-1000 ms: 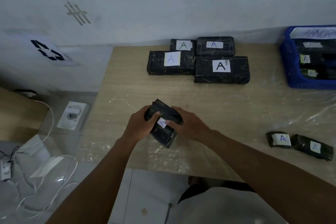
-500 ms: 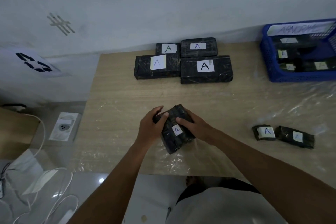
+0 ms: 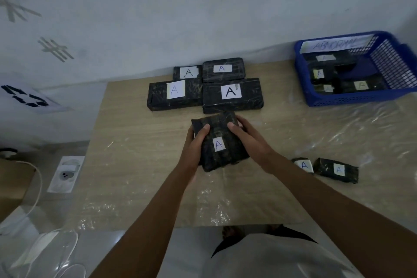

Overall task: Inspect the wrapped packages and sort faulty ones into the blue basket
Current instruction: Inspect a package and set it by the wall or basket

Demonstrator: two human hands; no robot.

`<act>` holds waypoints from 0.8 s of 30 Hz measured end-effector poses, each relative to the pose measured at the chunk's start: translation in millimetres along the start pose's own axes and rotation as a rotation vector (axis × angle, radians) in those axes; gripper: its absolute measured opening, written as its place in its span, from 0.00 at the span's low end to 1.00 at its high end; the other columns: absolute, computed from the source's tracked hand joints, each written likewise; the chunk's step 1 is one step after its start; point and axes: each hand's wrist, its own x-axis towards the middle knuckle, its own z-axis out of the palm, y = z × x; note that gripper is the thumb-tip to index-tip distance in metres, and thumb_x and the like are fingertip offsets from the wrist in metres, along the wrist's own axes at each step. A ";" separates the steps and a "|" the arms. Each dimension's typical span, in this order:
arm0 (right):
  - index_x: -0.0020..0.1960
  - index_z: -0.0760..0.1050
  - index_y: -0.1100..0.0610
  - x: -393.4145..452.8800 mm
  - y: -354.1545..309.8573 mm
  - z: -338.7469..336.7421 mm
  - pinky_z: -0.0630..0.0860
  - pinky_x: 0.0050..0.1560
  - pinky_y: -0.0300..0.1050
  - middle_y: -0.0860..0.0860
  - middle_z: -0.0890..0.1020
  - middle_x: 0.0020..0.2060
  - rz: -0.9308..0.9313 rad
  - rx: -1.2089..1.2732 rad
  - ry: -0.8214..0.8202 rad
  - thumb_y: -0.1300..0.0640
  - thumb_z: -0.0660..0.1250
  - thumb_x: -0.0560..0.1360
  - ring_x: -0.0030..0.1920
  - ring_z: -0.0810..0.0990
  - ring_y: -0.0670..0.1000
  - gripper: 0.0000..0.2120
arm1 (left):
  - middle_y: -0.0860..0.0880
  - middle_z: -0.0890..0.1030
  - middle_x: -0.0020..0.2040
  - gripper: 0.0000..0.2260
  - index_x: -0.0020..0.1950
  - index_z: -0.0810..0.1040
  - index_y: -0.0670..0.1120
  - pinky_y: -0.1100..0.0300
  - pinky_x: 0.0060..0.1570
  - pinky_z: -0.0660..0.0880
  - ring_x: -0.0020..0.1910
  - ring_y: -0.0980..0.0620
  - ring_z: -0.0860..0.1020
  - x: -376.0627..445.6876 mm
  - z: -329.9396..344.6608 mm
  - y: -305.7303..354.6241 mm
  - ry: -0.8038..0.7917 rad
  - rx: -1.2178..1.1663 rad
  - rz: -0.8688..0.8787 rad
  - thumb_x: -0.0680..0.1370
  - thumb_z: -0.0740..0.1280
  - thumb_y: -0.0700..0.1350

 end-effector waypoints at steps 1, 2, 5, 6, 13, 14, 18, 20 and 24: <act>0.75 0.70 0.43 -0.2 -11.8 -9.2 0.82 0.60 0.46 0.50 0.81 0.65 -0.013 0.022 -0.004 0.44 0.70 0.80 0.60 0.84 0.49 0.24 | 0.45 0.85 0.61 0.20 0.70 0.74 0.50 0.48 0.53 0.83 0.55 0.45 0.86 1.2 9.4 10.3 -0.034 -0.019 0.013 0.80 0.70 0.54; 0.76 0.69 0.43 -1.5 -23.6 -17.3 0.82 0.62 0.47 0.49 0.81 0.65 -0.021 0.043 -0.016 0.44 0.71 0.79 0.61 0.84 0.50 0.27 | 0.45 0.85 0.61 0.21 0.71 0.75 0.50 0.46 0.56 0.82 0.57 0.44 0.85 1.1 20.6 21.6 -0.063 -0.038 0.020 0.80 0.71 0.54; 0.70 0.73 0.41 -7.8 -55.8 -38.5 0.84 0.55 0.48 0.48 0.84 0.60 -0.077 0.089 -0.025 0.47 0.70 0.79 0.58 0.86 0.50 0.20 | 0.46 0.85 0.61 0.18 0.70 0.75 0.53 0.44 0.60 0.81 0.58 0.45 0.85 2.2 54.4 49.9 -0.122 -0.008 0.063 0.81 0.70 0.53; 0.67 0.75 0.42 -9.7 -65.4 -45.7 0.84 0.52 0.47 0.48 0.86 0.58 -0.094 0.110 -0.005 0.49 0.70 0.80 0.56 0.86 0.51 0.16 | 0.47 0.84 0.62 0.19 0.71 0.75 0.54 0.43 0.62 0.80 0.59 0.46 0.85 2.8 63.7 57.9 -0.146 0.008 0.083 0.80 0.70 0.54; 0.68 0.77 0.49 -13.7 -101.4 -83.8 0.84 0.53 0.52 0.54 0.86 0.59 -0.161 0.197 0.115 0.48 0.69 0.81 0.57 0.87 0.55 0.17 | 0.48 0.85 0.62 0.24 0.78 0.69 0.53 0.55 0.53 0.82 0.59 0.49 0.84 6.1 108.6 88.2 -0.300 0.118 0.146 0.82 0.68 0.50; 0.69 0.76 0.49 -13.6 -103.1 -86.2 0.84 0.54 0.52 0.53 0.86 0.60 -0.164 0.195 0.115 0.47 0.69 0.81 0.57 0.87 0.54 0.18 | 0.47 0.86 0.60 0.21 0.76 0.72 0.51 0.54 0.52 0.82 0.58 0.47 0.85 5.6 112.5 90.9 -0.287 0.104 0.156 0.82 0.67 0.48; 0.74 0.69 0.43 -17.6 -107.2 -94.6 0.84 0.54 0.51 0.49 0.83 0.63 -0.162 0.149 0.040 0.46 0.70 0.79 0.59 0.86 0.50 0.25 | 0.43 0.86 0.59 0.17 0.70 0.78 0.47 0.48 0.57 0.81 0.60 0.40 0.83 7.8 121.0 101.0 -0.260 0.048 0.178 0.81 0.69 0.46; 0.73 0.68 0.41 -21.6 -109.2 -95.9 0.84 0.51 0.46 0.47 0.82 0.63 -0.182 0.115 0.006 0.51 0.71 0.79 0.58 0.85 0.48 0.25 | 0.40 0.84 0.61 0.20 0.69 0.78 0.45 0.46 0.59 0.81 0.62 0.38 0.82 9.0 121.7 105.7 -0.263 0.020 0.179 0.78 0.70 0.49; 0.67 0.74 0.42 -22.0 -112.3 -97.6 0.83 0.46 0.42 0.46 0.85 0.56 -0.224 0.165 0.064 0.58 0.68 0.80 0.52 0.87 0.46 0.19 | 0.43 0.82 0.66 0.26 0.75 0.73 0.48 0.46 0.63 0.79 0.64 0.42 0.81 5.4 120.4 107.1 -0.365 0.070 0.188 0.77 0.69 0.51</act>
